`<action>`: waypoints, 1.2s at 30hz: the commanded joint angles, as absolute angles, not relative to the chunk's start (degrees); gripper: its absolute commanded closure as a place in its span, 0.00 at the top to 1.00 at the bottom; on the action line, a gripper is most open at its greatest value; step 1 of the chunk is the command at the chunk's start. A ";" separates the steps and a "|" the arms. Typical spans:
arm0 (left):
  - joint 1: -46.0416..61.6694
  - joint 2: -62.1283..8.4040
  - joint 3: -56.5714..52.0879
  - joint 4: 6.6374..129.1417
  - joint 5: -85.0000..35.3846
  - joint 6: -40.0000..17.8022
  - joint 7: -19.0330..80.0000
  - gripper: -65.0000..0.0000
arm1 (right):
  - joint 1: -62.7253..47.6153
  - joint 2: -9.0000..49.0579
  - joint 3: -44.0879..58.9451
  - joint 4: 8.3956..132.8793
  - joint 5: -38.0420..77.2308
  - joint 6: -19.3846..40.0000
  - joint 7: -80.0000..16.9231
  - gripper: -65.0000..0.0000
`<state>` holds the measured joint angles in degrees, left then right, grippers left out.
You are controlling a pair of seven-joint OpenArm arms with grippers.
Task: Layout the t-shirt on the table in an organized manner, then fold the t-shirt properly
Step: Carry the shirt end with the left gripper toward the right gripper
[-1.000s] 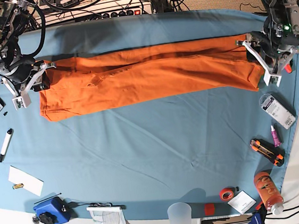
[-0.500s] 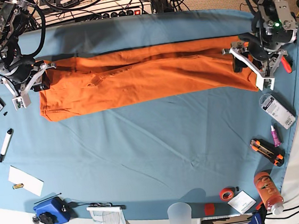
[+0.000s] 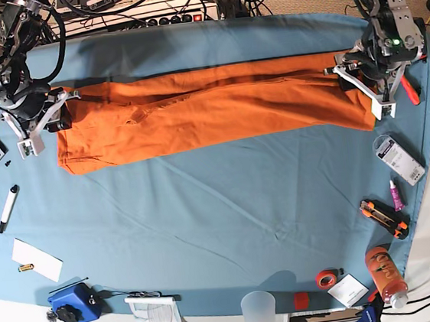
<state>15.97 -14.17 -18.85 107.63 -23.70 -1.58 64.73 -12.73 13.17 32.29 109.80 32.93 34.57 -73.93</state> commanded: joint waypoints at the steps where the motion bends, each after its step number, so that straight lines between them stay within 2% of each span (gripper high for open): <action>1: 16.34 -14.24 -18.61 105.89 -25.47 -1.54 66.89 0.51 | -12.34 13.98 32.69 110.78 33.45 34.65 -72.82 0.25; 4: 16.34 -14.26 -18.63 104.44 -27.97 -2.96 68.07 0.42 | -12.34 13.98 32.69 110.78 33.43 34.65 -72.79 0.25; 9: 16.16 -14.28 -18.63 104.62 -30.04 -3.05 68.10 0.01 | -12.34 13.98 32.69 110.78 33.45 34.63 -72.47 0.25; 16: 16.19 -14.31 -19.49 108.92 -28.75 -4.62 67.66 0.00 | -12.34 13.98 32.69 110.78 33.43 34.65 -72.10 0.25; 21: 16.34 -14.33 -24.14 115.59 -29.43 -6.15 66.76 0.00 | -12.34 13.98 32.69 110.78 33.45 34.65 -70.96 0.25; 27: 17.78 -14.63 -28.75 122.37 -40.71 -14.72 66.11 0.00 | -12.16 14.00 32.69 110.78 33.45 34.65 -68.73 0.25; 31: 20.71 -14.39 -28.10 126.74 -48.01 -19.35 67.09 0.00 | -11.31 13.98 32.69 110.78 33.45 34.65 -68.49 0.25; 36: 23.53 -12.75 -21.30 132.09 -47.66 -19.59 64.86 0.00 | -9.85 13.98 32.69 110.78 33.50 34.63 -68.29 0.25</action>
